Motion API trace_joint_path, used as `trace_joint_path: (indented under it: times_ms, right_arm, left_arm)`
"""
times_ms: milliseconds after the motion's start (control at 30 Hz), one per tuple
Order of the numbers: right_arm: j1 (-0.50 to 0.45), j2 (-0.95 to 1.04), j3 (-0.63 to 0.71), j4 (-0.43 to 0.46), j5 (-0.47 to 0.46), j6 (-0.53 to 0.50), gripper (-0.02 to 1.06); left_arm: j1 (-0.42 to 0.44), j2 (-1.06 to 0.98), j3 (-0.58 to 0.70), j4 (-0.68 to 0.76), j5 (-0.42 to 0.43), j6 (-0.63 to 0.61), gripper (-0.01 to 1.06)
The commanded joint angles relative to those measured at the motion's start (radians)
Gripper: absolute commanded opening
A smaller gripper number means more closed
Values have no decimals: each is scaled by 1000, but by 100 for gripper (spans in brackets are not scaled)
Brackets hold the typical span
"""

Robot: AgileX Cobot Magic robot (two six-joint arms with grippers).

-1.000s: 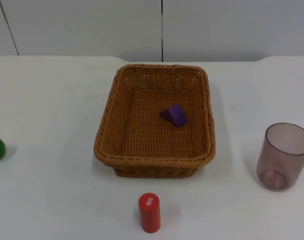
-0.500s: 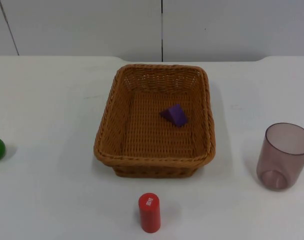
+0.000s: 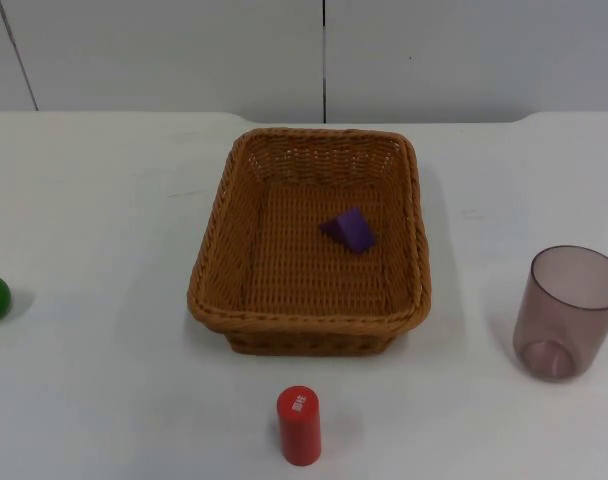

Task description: Pick up the basket with the left hand and place the triangular block into the basket with the right hand.

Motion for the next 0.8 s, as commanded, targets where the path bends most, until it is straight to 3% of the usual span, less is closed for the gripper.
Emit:
trace_joint_path:
  times_ms: [0,300,467,767]
  right_arm:
    - [-1,1,38,-5,1,0,105]
    - [-1,1,206,5,-16,0,105]
    - [-1,1,285,75,-60,0,105]
    - [-1,1,318,82,-84,-4,105]
  left_arm:
    - [-8,-1,44,20,7,-9,105]
    - [-8,-1,161,35,5,-55,105]
    - [-8,-1,205,35,-15,-55,105]
    - [-8,-1,209,35,-20,-55,105]
